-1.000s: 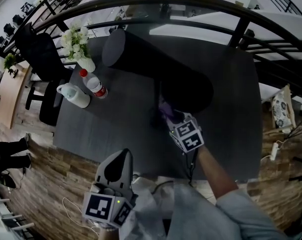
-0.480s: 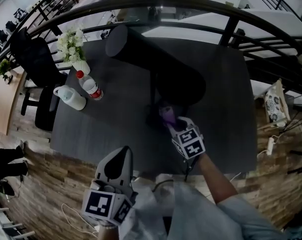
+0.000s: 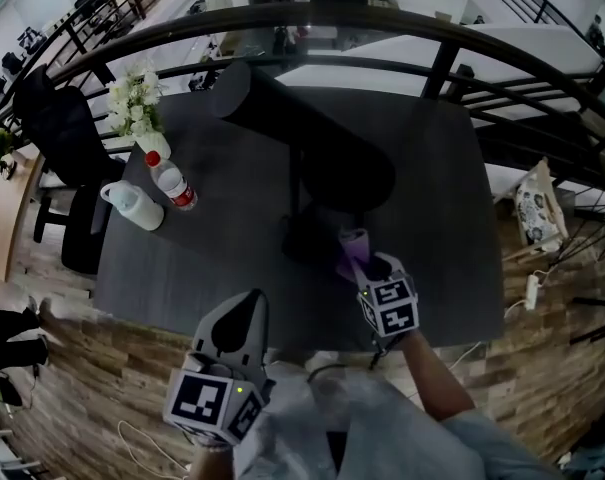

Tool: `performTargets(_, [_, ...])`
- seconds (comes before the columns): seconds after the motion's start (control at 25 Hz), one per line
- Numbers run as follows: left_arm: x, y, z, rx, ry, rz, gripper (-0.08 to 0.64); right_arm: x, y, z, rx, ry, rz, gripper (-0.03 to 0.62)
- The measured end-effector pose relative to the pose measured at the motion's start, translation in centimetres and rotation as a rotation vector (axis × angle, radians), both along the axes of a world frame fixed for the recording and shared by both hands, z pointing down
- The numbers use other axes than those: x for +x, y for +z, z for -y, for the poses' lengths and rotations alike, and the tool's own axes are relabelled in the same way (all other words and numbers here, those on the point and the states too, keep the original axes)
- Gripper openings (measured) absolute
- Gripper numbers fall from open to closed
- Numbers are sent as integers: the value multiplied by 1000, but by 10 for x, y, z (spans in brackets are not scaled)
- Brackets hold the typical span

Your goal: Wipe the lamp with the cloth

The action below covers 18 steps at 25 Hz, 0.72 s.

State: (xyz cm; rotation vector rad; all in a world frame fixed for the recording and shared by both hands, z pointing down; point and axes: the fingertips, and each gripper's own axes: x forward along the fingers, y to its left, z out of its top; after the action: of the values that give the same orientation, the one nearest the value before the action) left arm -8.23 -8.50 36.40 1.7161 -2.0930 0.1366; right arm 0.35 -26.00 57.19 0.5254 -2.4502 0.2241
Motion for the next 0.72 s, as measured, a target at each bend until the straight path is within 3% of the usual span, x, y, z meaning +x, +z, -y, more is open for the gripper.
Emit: performTargets(0.72, [19,-17,25,77,84,47,9,40,-151,-33,137,65,263,91])
